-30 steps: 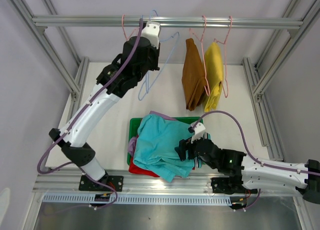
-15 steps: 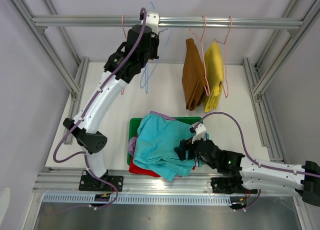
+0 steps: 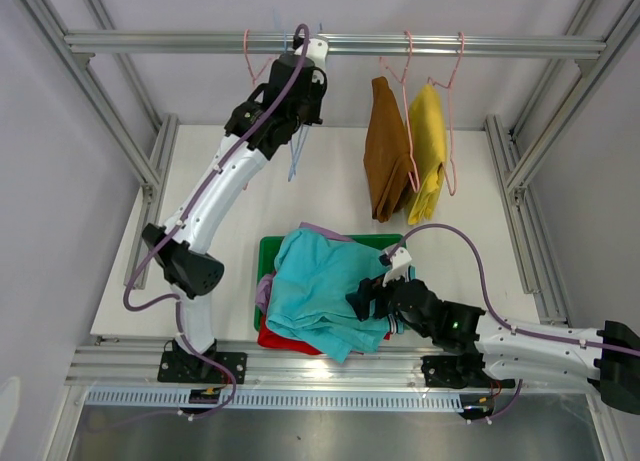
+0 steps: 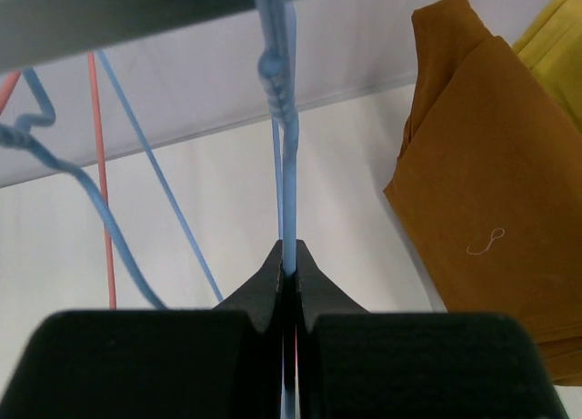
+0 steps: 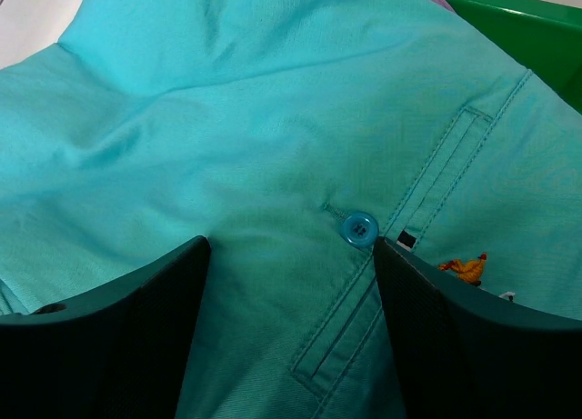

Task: Remove the trousers from the hanger
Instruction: Place the hanger at the clothesline.

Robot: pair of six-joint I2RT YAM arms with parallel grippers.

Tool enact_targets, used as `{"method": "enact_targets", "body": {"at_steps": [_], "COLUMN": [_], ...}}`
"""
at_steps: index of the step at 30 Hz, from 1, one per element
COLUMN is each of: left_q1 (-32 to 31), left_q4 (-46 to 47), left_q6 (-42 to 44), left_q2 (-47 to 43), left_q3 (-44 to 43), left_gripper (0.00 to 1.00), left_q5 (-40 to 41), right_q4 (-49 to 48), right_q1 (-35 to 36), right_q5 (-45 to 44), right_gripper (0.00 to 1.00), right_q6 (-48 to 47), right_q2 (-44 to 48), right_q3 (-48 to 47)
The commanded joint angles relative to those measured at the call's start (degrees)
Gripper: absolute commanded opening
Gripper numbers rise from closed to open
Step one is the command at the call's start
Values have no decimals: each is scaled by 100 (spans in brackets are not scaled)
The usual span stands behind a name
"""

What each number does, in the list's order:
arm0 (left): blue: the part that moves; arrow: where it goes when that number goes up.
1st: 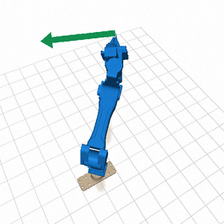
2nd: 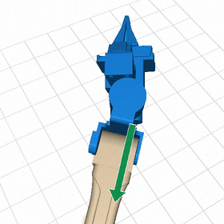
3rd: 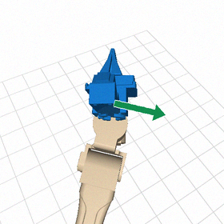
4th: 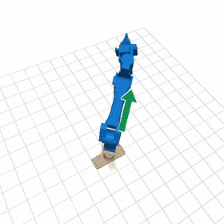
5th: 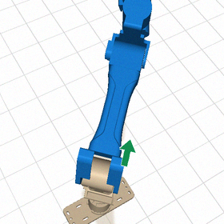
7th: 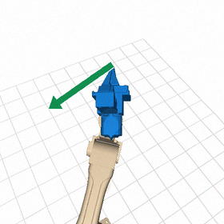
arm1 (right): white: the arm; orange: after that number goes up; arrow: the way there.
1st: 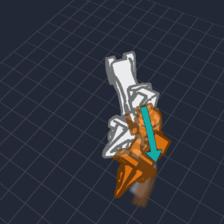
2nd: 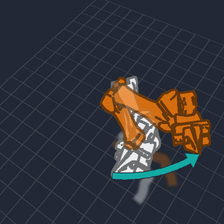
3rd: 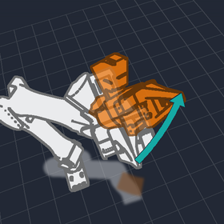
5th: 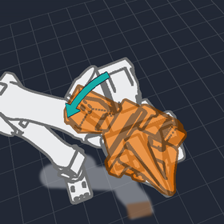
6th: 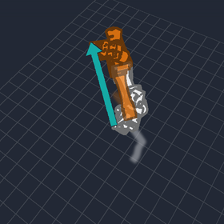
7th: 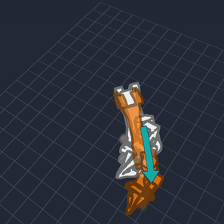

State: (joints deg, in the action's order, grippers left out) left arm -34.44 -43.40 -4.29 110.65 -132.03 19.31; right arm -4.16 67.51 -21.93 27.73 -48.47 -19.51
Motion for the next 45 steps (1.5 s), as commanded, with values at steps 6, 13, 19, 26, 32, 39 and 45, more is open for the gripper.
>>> {"method": "enact_targets", "body": {"at_steps": [6, 13, 19, 26, 32, 39, 45], "left_q1": [42, -81, -248, -459, -652, -942, -969], "left_q4": [182, 218, 200, 121, 60, -55, 463], "left_q6": [-230, -230, -230, -230, -195, -177, -712], "left_q2": [-491, -826, -1168, -1511, -1801, -2223, -2627], "left_q3": [563, 1091, 1434, 1513, 1426, 1285, 1600], "left_gripper": [0, 1, 19, 41, 44, 48, 49], "left_q5": [-279, -208, -77, 73, 196, 294, -541], "right_q4": [65, 21, 91, 179, 293, 399, 706], "right_q1": [-18, -9, 17, 61, 61, 114, 131], "right_q5": [207, 295, 251, 163, 93, 31, -39], "right_gripper": [77, 77, 77, 77, 77, 77, 78], "right_q6": [295, 365, 339, 216, 110, 101, 22], "right_q2": [-93, -5, 66, 66, 66, 162, 232], "right_q3": [263, 333, 272, 88, -79, -132, -299]}}
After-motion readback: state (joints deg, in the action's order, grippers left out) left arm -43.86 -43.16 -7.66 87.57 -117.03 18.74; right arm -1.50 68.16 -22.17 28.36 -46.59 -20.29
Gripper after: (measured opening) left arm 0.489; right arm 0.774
